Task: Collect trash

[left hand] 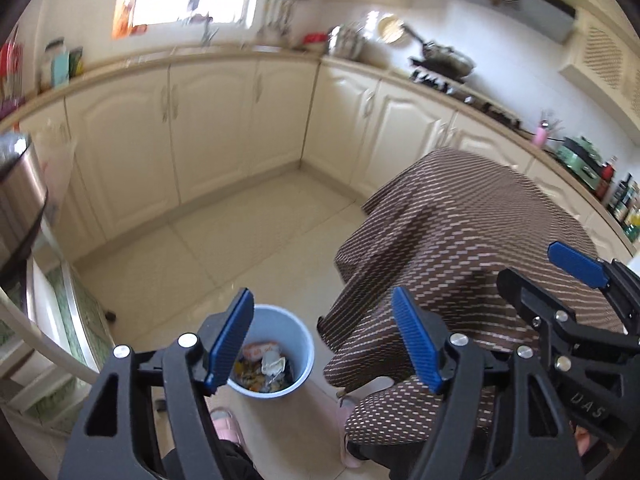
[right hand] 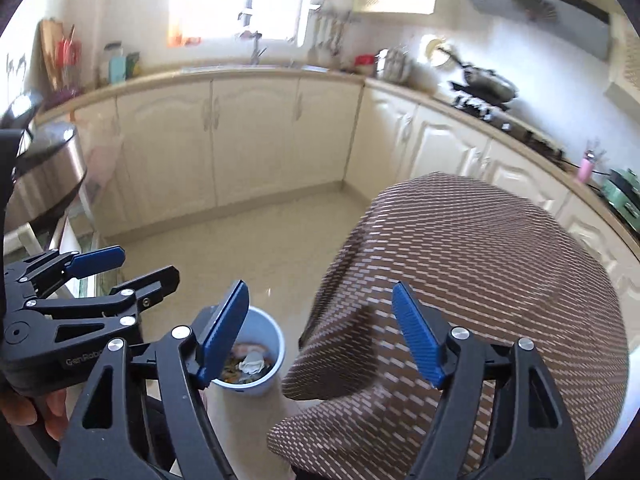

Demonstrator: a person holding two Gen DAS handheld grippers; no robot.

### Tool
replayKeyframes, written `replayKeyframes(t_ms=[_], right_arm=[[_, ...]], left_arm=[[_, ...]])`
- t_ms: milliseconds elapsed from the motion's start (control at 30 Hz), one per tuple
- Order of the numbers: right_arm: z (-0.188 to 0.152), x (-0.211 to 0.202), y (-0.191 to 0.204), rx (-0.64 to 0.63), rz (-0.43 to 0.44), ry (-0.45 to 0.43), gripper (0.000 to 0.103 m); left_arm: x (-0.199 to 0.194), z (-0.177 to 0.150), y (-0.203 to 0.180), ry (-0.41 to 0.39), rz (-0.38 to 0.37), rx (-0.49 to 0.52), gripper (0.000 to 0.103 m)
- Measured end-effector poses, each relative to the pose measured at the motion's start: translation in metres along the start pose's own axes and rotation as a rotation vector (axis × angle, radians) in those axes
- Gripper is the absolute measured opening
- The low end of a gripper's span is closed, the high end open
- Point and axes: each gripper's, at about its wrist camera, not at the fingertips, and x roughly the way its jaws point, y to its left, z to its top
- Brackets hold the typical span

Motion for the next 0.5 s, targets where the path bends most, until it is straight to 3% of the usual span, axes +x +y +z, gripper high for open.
replayKeyframes(t_ms=[167,300,367,500], right_arm=[[-0.011,-0.056,-0.030,0.039,-0.068,-0.069,0.075],[-0.018,-0.092,-0.045,0.078,-0.101,-0.119,0.076],[-0.021,-0.108,-0.051,0.092,-0.119,-0.144,0.085],[-0.030,-0.147,-0.055,0.114,-0.155,-0.203,0.086]], left_arm=[[-0.048,-0.002,-0.038,-0.083,-0.023,0.062,0.080],[-0.082,-0.004,-0.060,-0.141,-0.039,0.089,0.081],[-0.097,-0.004,-0.070,-0.164,-0.046,0.101,0.081],[-0.131,-0.010,-0.093,-0.213,-0.067,0.134,0.081]])
